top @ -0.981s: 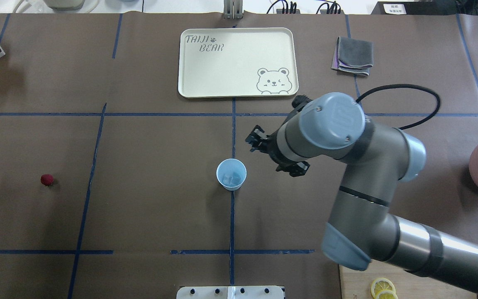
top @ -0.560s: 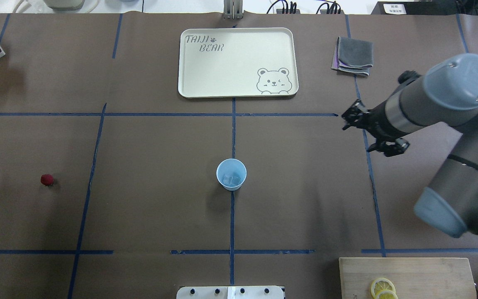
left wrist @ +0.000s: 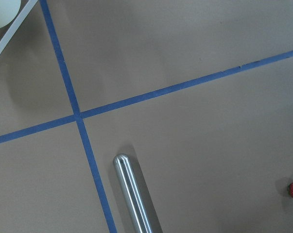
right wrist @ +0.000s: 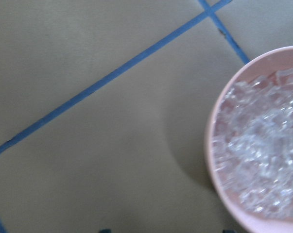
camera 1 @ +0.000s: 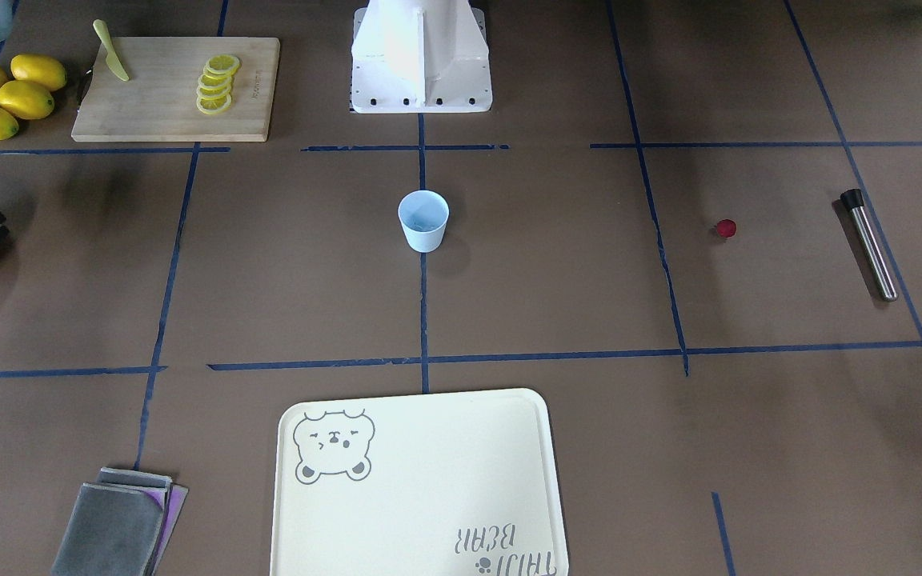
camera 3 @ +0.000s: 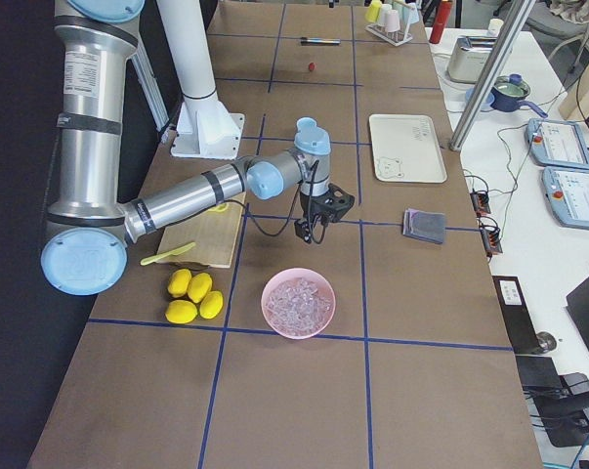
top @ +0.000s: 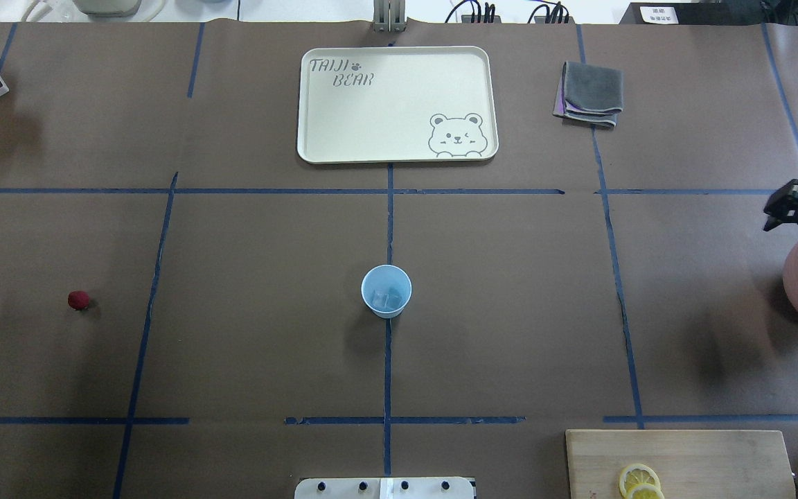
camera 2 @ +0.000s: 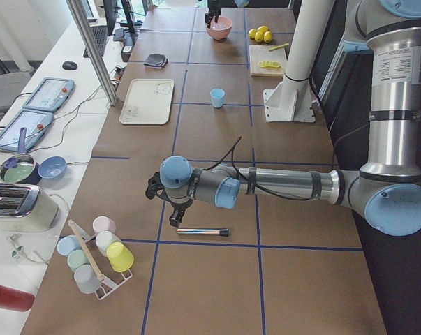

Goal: Mash ice and strawberries in cup
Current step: 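Move the right gripper back over the pink bowl of ice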

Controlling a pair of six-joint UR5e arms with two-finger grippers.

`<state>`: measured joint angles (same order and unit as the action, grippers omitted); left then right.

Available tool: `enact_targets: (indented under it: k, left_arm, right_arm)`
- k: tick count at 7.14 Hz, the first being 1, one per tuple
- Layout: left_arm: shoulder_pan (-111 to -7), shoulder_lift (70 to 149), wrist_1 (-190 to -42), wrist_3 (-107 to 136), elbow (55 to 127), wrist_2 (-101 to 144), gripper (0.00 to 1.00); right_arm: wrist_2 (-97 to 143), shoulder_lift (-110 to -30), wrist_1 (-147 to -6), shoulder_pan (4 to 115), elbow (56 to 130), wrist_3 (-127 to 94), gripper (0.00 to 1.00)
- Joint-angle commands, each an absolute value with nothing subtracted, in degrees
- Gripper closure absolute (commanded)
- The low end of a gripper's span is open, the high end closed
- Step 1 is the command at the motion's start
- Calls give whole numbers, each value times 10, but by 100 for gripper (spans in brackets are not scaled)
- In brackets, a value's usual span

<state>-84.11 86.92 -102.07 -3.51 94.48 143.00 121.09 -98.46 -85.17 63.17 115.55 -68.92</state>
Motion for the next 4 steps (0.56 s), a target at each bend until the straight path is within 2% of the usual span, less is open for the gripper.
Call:
enact_targets:
  k: [1, 2, 4]
  left_arm:
    - [-841, 868, -1021, -34, 947, 1430, 0]
    - [-841, 869, -1021, -34, 947, 1430, 0]
    - [-841, 869, -1021, -34, 948, 1430, 0]
  right_arm:
    - [1251, -1017, -852, 689, 1120, -587, 1]
    - [1251, -1019, -851, 689, 1101, -584, 2]
    - [1251, -1020, -751, 689, 1017, -592, 5]
